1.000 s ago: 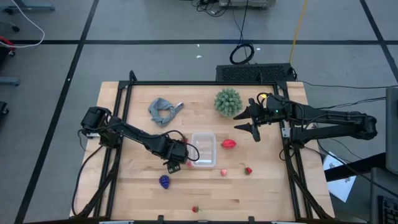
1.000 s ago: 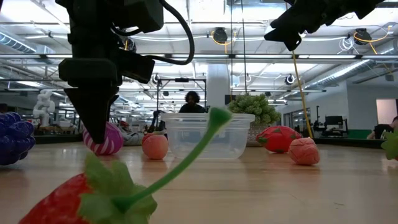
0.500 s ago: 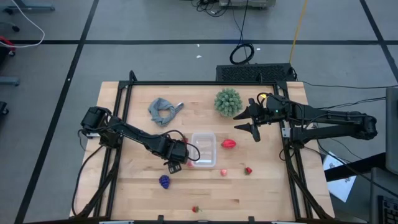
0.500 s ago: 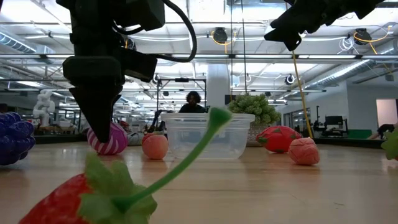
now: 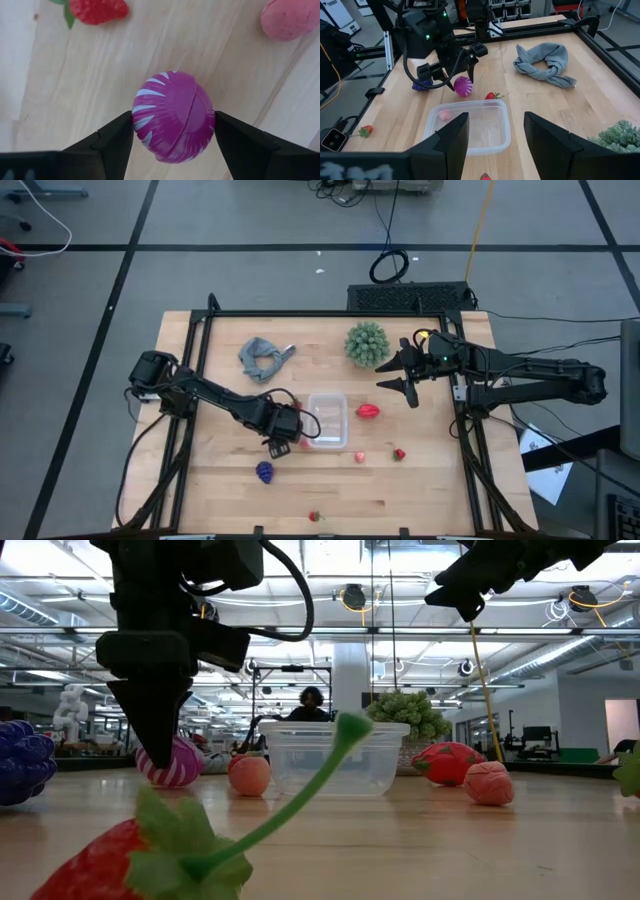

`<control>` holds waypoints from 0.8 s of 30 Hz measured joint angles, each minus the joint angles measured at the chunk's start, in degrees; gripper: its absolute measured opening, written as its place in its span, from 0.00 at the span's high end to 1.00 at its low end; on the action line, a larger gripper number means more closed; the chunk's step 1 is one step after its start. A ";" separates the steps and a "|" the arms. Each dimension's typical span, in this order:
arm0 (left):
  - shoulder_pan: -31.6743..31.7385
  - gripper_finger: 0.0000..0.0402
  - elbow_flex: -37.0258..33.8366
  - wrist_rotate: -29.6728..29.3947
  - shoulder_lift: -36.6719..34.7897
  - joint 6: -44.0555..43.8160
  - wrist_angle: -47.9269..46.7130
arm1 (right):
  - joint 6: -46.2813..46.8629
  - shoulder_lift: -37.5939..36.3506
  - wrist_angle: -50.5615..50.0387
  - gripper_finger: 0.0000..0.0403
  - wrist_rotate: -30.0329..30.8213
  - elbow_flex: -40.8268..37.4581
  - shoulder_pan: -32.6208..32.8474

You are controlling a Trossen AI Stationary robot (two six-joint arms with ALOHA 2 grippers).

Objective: Pick and placing Produce into tupperware
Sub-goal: Put the onion into the transparent bin

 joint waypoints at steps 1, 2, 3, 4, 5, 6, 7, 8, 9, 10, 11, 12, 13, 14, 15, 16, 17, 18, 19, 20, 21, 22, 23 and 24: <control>0.13 0.35 0.08 0.01 -0.44 0.00 -0.28 | 0.00 -0.01 0.01 0.55 0.01 0.00 -0.02; 0.23 0.35 0.24 0.03 -1.05 0.02 -0.60 | 0.00 -0.01 0.02 0.55 0.01 0.00 -0.02; 0.31 0.35 0.38 0.05 -1.77 0.00 -0.98 | 0.00 0.01 0.02 0.55 0.00 0.00 0.00; 0.44 0.35 0.70 0.09 -2.55 0.01 -1.40 | 0.00 -0.01 0.08 0.55 0.00 0.00 0.00; 0.62 0.35 1.10 0.12 -3.43 0.15 -1.49 | 0.00 -0.01 0.23 0.55 0.00 0.00 -0.02; 0.72 0.35 1.55 0.11 -4.45 0.64 -1.45 | 0.00 0.01 0.28 0.55 0.00 0.00 0.00; 0.85 0.35 2.02 0.06 -5.57 1.07 -1.44 | 0.00 0.01 0.34 0.55 0.00 0.00 0.00; 1.06 0.35 2.58 -0.21 -6.41 1.52 -1.52 | 0.00 0.00 0.53 0.55 0.00 0.00 -0.02; 1.27 0.35 3.43 -0.95 -7.11 2.24 -1.55 | 0.00 0.00 0.66 0.55 0.00 0.00 -0.01; 1.49 0.35 4.34 -1.84 -7.84 3.08 -1.24 | 0.00 0.01 0.66 0.55 0.01 0.00 -0.02; 1.70 0.35 5.22 -2.92 -8.55 4.18 -0.99 | 0.00 0.01 0.73 0.55 0.00 0.00 0.00; 1.98 0.35 6.23 -3.83 -8.97 5.72 -0.83 | 0.00 0.01 0.91 0.55 0.02 0.00 0.00; 2.35 0.35 7.54 -4.40 -9.13 7.61 -0.10 | 0.00 0.01 1.01 0.55 0.00 0.00 -0.02; 2.65 0.35 9.06 -4.71 -9.06 9.81 1.09 | 0.00 0.01 1.01 0.55 0.00 0.00 0.00; 2.92 0.35 10.50 -4.96 -8.90 11.86 1.79 | 0.00 0.01 1.01 0.55 0.00 0.00 0.00; 3.24 0.35 11.92 -5.31 -8.67 14.05 1.71 | 0.00 0.01 1.15 0.55 0.00 0.00 -0.01; 3.74 0.35 13.53 -5.56 -8.15 16.42 1.69 | 0.00 0.01 1.34 0.55 0.00 0.00 -0.01; 4.21 0.35 15.00 -5.68 -7.68 18.71 2.88 | 0.00 0.01 1.50 0.55 0.01 0.00 -0.02; 4.63 0.35 16.41 -5.89 -7.16 20.83 3.65 | -0.01 0.01 1.74 0.55 0.00 0.00 -0.02; 5.16 0.35 17.57 -6.28 -6.44 22.69 3.32 | -0.17 0.01 2.05 0.55 0.00 0.00 0.00; 5.77 0.35 18.61 -6.69 -5.63 24.13 2.66 | -0.50 -0.07 2.30 0.55 0.00 0.00 -0.02; 6.25 0.35 19.50 -7.02 -4.92 25.12 2.58 | -1.06 -0.39 2.18 0.55 0.02 0.00 -0.04; 6.76 0.35 19.98 -7.02 -4.32 25.71 2.57 | -1.91 -0.67 2.02 0.55 0.00 -0.02 -0.21; 7.30 0.35 20.27 -7.02 -3.53 25.93 2.29 | -2.77 -1.05 2.17 0.55 0.00 -0.02 -0.43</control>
